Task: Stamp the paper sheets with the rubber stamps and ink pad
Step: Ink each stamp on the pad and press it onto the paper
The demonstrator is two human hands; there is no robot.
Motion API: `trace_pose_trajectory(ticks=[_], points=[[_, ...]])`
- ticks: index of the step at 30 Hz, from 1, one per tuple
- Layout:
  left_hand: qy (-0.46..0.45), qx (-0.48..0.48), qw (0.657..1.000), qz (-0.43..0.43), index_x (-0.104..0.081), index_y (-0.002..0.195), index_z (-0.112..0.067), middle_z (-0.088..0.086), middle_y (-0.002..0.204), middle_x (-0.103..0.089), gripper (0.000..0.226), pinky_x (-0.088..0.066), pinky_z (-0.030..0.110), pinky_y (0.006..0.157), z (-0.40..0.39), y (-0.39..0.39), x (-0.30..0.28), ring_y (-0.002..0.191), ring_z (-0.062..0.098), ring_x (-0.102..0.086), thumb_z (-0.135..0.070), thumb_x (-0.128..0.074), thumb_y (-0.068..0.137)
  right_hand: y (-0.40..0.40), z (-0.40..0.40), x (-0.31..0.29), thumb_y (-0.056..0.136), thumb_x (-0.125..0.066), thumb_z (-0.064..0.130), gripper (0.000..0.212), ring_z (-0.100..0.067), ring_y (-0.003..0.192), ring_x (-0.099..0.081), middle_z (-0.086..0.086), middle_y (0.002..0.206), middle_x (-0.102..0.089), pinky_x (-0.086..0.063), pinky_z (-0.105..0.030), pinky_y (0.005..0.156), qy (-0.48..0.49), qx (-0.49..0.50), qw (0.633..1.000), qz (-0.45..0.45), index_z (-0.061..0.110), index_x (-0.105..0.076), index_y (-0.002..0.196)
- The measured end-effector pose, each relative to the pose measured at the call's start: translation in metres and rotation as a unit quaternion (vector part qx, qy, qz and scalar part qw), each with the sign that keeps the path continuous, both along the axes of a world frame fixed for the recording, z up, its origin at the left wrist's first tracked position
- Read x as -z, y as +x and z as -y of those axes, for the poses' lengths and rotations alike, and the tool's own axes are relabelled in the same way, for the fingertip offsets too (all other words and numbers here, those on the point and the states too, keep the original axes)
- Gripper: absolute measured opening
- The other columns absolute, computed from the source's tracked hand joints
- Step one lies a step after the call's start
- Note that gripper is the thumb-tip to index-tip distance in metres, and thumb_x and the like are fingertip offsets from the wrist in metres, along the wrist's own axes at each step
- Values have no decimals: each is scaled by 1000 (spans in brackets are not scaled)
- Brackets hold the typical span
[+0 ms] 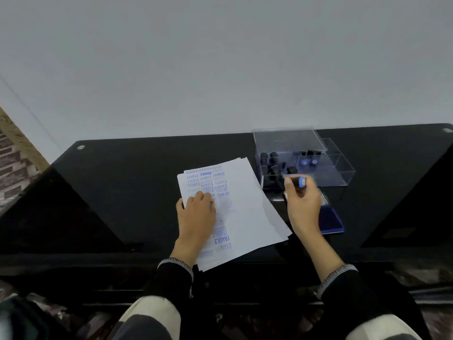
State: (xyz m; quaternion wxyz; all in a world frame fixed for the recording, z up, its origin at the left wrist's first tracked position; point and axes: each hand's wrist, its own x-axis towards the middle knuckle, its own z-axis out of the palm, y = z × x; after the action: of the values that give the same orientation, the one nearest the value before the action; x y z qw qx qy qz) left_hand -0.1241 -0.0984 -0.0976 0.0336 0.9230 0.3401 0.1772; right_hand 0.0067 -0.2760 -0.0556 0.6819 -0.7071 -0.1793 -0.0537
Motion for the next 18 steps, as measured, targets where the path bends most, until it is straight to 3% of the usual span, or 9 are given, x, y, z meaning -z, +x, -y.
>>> trace_pose_trajectory(ticks=[3,6,8,11,13,15,18], points=[[-11,-9,1000,-2,-61,109,-22,-5,111,-58,22,-26,45,107,29,20,-5,105,18,-55,-19,-44,95,16,33,-2,92,-60,15,4,-8,74,-59,-1,85,-63,-47,-16,69,-19,25,999,-12,13,-59,96],[-145,138,970,137,-64,110,-16,-2,116,-60,20,-36,37,103,67,42,-2,108,20,-57,-16,-53,94,31,65,4,91,-61,16,12,-17,82,-61,-3,92,-63,-50,-29,76,-35,55,997,-51,21,-56,101],[-224,240,933,149,-62,118,-15,-4,122,-57,26,-39,32,102,94,54,-4,113,15,-53,-25,-55,95,36,85,8,92,-58,14,17,-19,81,-62,-2,91,-62,-49,-31,74,-52,64,994,-65,26,-51,102],[-210,288,931,77,-47,138,-19,-6,141,-46,56,-26,22,110,119,67,-2,132,12,-39,-49,-56,91,40,107,13,94,-53,8,18,-19,75,-63,-2,84,-63,-46,-22,66,-97,47,993,-55,23,-46,101],[-177,292,939,34,-34,146,-20,-6,151,-34,76,-15,26,115,125,71,4,142,13,-25,-62,-55,86,42,114,16,94,-50,3,21,-22,74,-62,-6,85,-62,-46,-19,63,-143,19,989,-37,22,-44,98],[-155,287,945,18,-28,149,-22,-6,155,-28,85,-8,29,119,126,73,11,145,12,-17,-69,-53,82,42,116,17,93,-47,-2,24,-23,74,-58,-8,87,-59,-42,-17,59,-192,-19,981,-15,22,-43,96],[-145,280,949,27,-27,149,-22,-8,155,-28,88,-7,30,120,127,73,15,142,9,-22,-71,-52,80,42,111,13,93,-43,-6,24,-10,68,-48,-5,86,-53,-38,-14,54,-245,-79,966,8,18,-41,96]])
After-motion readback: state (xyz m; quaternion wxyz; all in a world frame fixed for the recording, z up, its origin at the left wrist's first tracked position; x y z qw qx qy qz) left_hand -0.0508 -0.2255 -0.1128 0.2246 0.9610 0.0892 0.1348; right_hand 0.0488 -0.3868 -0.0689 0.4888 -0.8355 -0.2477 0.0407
